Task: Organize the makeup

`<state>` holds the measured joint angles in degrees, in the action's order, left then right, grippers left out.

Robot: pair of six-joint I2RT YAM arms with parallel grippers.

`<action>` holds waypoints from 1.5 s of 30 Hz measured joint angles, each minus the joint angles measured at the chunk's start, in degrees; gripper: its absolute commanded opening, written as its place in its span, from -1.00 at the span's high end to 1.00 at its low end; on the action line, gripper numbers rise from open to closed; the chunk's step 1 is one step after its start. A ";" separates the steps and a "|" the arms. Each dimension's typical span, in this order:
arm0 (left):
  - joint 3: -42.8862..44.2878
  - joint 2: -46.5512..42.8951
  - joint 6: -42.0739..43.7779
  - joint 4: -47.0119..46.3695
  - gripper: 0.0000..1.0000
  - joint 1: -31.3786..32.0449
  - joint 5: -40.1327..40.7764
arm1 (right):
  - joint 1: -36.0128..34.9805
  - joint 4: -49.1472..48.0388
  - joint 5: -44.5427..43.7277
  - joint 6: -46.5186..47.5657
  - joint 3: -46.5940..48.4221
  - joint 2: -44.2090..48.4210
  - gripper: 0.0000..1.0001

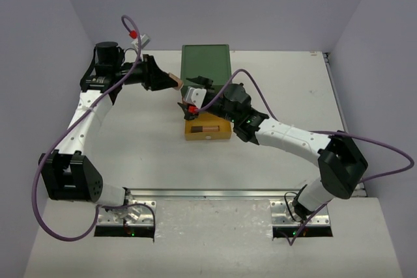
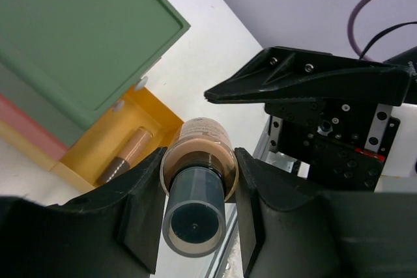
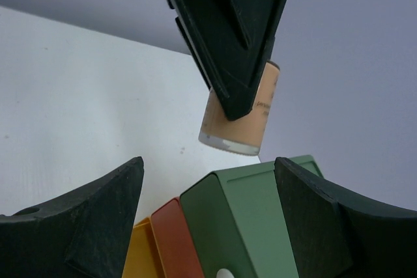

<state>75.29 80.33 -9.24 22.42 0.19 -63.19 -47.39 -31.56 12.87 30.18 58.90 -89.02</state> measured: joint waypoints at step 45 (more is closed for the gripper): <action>-2.53 -1.95 5.03 2.08 -1.00 1.42 1.12 | -0.46 -1.30 -4.39 -3.04 3.16 -5.91 1.00</action>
<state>72.76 78.38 -4.21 24.51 1.61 -62.08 -47.85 -32.87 8.48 27.14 62.07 -94.93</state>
